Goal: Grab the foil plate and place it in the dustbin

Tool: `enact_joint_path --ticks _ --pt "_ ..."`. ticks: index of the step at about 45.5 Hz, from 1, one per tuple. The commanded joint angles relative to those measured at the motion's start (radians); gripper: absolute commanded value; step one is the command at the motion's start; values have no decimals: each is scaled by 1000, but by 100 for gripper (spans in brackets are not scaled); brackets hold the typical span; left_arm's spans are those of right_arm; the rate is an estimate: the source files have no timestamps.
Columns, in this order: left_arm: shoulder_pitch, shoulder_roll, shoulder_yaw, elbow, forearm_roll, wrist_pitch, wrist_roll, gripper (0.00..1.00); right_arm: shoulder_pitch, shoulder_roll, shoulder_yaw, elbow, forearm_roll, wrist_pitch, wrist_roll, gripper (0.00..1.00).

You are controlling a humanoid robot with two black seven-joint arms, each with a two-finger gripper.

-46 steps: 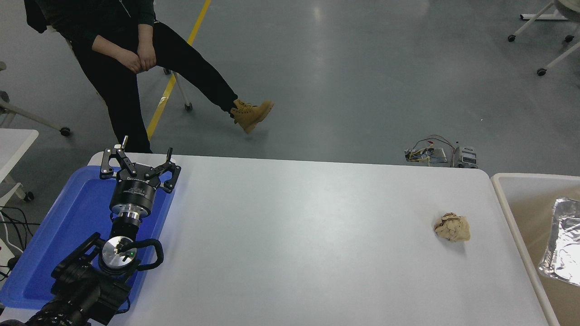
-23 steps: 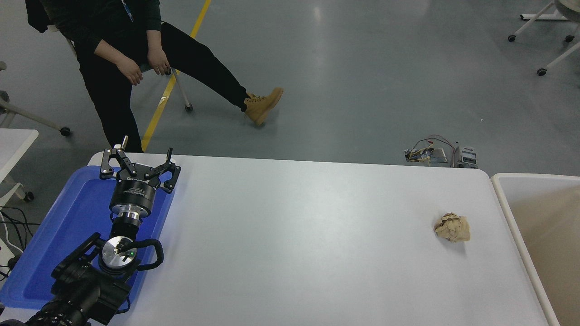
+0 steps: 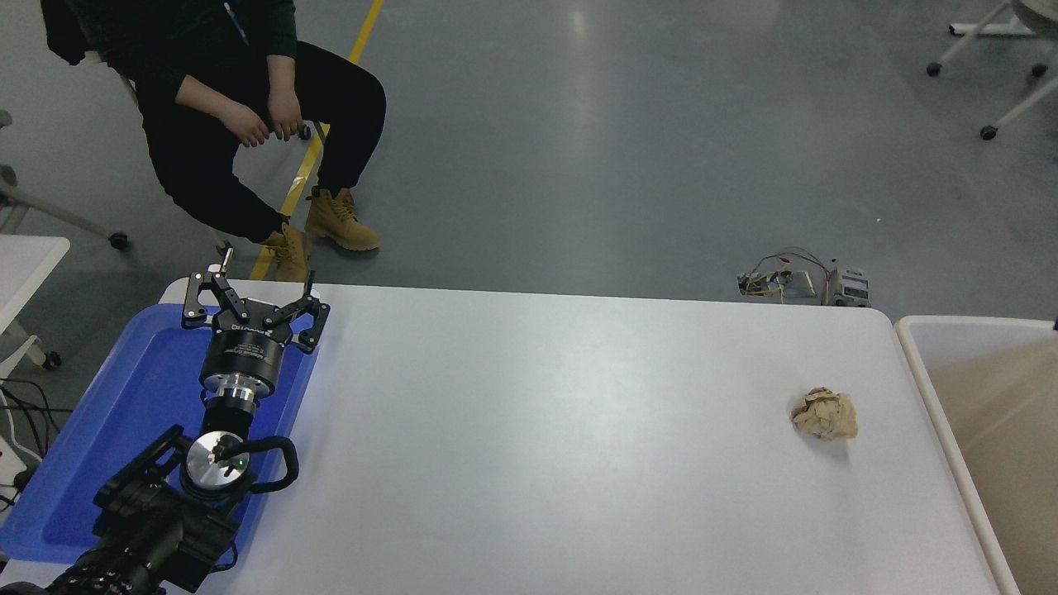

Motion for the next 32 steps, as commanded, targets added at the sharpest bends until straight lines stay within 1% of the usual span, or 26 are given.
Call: enact_joint_path --ticks 1,11,18,32 --pt "0 0 0 0 0 0 0 100 309 12 -118 218 -6 34 -1 100" --pt "0 0 0 0 0 0 0 100 531 70 -212 365 2 176 -6 100" --pt "0 -1 0 0 0 0 0 100 660 135 -273 457 5 261 -6 100" --pt "0 0 0 0 0 0 0 100 803 230 -278 606 5 472 -7 100"
